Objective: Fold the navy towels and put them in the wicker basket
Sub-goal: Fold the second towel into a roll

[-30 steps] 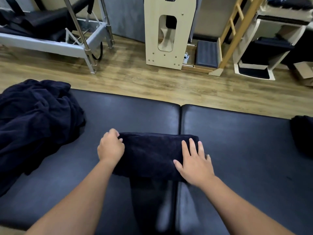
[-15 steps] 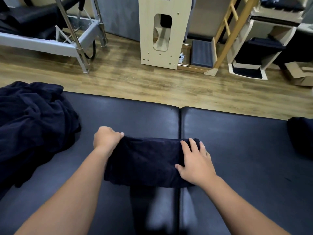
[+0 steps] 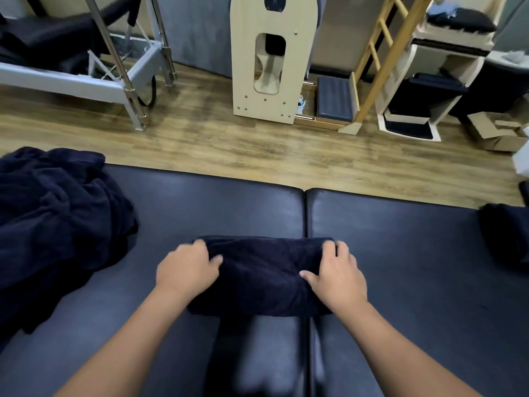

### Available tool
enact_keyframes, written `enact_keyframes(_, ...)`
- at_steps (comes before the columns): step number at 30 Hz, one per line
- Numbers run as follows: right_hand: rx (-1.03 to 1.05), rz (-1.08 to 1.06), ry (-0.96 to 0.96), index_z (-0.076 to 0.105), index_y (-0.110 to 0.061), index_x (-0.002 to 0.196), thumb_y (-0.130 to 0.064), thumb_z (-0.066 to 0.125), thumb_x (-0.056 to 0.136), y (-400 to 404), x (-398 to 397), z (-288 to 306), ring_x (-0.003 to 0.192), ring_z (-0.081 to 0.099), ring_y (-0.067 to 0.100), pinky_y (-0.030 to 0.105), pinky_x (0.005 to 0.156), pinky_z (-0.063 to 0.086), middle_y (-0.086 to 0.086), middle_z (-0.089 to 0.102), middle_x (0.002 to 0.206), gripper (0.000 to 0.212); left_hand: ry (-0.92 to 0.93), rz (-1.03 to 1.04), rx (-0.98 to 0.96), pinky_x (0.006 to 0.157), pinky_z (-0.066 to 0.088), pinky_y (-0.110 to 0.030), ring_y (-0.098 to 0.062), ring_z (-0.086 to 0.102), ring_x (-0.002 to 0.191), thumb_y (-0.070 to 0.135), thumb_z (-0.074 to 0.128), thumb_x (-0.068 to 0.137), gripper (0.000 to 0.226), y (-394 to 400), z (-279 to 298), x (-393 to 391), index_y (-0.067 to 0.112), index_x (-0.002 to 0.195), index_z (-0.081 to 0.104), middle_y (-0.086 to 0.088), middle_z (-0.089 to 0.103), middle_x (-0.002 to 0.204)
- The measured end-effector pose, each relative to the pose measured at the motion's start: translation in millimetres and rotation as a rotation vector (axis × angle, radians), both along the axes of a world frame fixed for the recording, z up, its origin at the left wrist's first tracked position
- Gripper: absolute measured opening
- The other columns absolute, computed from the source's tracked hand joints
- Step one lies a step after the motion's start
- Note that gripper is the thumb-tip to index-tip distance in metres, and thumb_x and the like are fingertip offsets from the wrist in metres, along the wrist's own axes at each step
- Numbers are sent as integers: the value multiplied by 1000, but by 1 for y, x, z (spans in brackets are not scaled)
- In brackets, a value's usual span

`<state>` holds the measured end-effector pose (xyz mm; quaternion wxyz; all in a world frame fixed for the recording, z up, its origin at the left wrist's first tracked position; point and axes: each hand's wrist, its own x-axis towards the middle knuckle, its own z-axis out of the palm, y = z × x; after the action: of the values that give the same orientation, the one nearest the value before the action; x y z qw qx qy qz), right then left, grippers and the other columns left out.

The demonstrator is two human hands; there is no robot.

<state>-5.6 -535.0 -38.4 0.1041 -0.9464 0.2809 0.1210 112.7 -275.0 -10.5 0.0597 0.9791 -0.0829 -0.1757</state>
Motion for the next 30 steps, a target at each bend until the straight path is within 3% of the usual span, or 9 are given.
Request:
enact_keyframes(4, 71, -30, -13, 40, -25, 131, -64, 55, 91, -3, -14, -5, 119, 51, 33, 43, 82, 52, 6, 35, 144, 58, 287, 6, 95, 72, 46, -33, -22, 56, 88, 56, 75, 79, 48, 22, 14, -17, 20, 86, 45, 3, 52, 91)
enact_keyframes(10, 147, -17, 50, 20, -35, 155, -53, 42, 98, -6, -24, -7, 132, 43, 33, 46, 92, 49, 6, 19, 160, 64, 333, 41, -237, 59, 49, -27, -15, 59, 72, 10, 78, 75, 41, 47, -7, -25, 24, 97, 45, 0, 58, 84)
enact_keyframes(16, 135, -2, 60, 7, -38, 159, -48, 32, 103, -5, -27, -8, 137, 36, 31, 46, 94, 47, 3, 6, 165, 62, 81, 189, -322, 72, 44, -33, -27, 61, 84, -2, 54, 72, 38, 88, -12, -4, 25, 98, 58, 2, 59, 79)
enact_keyframes(18, 133, -22, 50, 11, -36, 159, -49, 37, 103, -3, -27, -5, 138, 35, 32, 46, 95, 46, 5, 8, 165, 63, 70, 66, -424, 85, 47, -34, -22, 59, 88, 5, 63, 81, 49, 72, -8, -6, 33, 121, 59, 4, 53, 92)
enact_keyframes(20, 70, -38, 14, 27, -30, 153, -49, 48, 100, 0, -30, -2, 134, 39, 34, 46, 93, 48, 9, 20, 160, 61, 92, -99, -357, 102, 45, -38, -24, 56, 108, 40, 65, 92, 48, 49, -5, -14, 48, 137, 52, 4, 48, 111)
enact_keyframes(22, -43, -3, -81, 53, -21, 129, -48, 67, 90, 1, -35, 1, 115, 49, 37, 46, 81, 53, 12, 43, 138, 50, 246, -144, -96, 110, 40, -44, -32, 44, 131, 73, 45, 91, 65, 27, -9, -20, 48, 151, 35, -2, 37, 144)
enact_keyframes(25, -198, 77, -128, 66, -14, 88, -43, 85, 72, 4, -42, 3, 81, 51, 33, 41, 57, 49, 9, 51, 95, 38, 379, -76, -9, 112, 38, -45, -41, 39, 141, 82, 35, 88, 88, 7, -19, -25, 41, 160, 5, -11, -6, 168)
enact_keyframes(27, -197, 80, -69, 66, -16, 97, -51, 75, 80, 12, -44, 11, 83, 54, 32, 40, 60, 49, 7, 49, 95, 40, 401, -55, -69, 113, 37, -42, -42, 39, 142, 79, 40, 89, 91, 0, -21, -23, 39, 161, 1, -14, -17, 167)
enact_keyframes(30, -105, 42, 7, 41, -21, 145, -67, 46, 90, 19, -48, 13, 109, 50, 31, 42, 83, 51, 6, 44, 123, 72, 416, 12, -177, 114, 34, -41, -39, 36, 145, 73, 56, 86, 94, -4, -24, -17, 39, 160, 9, -17, -9, 168)
